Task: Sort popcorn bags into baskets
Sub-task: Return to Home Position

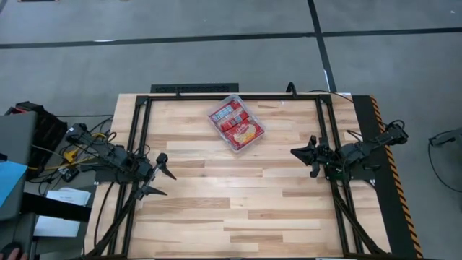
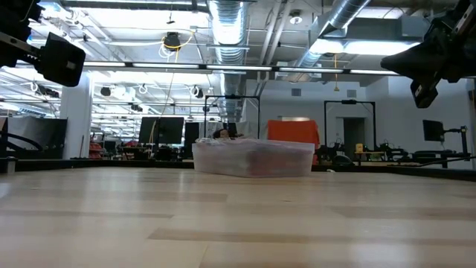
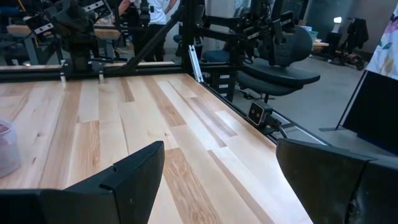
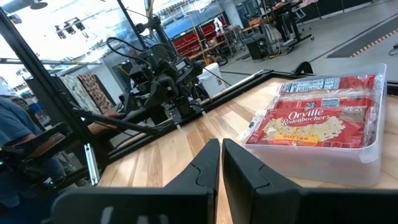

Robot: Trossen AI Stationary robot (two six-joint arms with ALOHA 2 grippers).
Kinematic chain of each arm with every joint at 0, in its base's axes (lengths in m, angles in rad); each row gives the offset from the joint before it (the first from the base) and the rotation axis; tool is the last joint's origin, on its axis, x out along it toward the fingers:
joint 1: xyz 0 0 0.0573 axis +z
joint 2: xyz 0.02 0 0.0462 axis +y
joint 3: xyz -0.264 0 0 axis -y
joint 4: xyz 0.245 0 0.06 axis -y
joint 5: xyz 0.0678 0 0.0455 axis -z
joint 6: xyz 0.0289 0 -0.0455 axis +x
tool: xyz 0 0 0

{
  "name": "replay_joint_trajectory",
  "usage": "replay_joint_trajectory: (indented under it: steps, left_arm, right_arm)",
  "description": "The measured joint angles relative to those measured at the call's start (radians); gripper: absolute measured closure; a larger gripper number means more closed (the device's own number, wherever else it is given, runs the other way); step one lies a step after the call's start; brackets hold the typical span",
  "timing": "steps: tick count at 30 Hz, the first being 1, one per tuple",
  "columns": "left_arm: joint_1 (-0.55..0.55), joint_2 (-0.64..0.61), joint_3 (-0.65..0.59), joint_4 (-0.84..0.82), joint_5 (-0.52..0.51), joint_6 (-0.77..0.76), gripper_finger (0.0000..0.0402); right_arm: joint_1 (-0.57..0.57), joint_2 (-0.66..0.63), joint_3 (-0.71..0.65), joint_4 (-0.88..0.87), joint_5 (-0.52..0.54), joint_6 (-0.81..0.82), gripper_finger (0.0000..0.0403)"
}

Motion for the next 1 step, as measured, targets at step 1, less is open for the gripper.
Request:
replay_joint_trajectory:
  steps: [1]
  left_arm:
    - [0.000,0.000,0.000,0.000,0.000,0.000,0.0102]
  right_arm:
    - [0.000,0.000,0.000,0.000,0.000,0.000,0.0358]
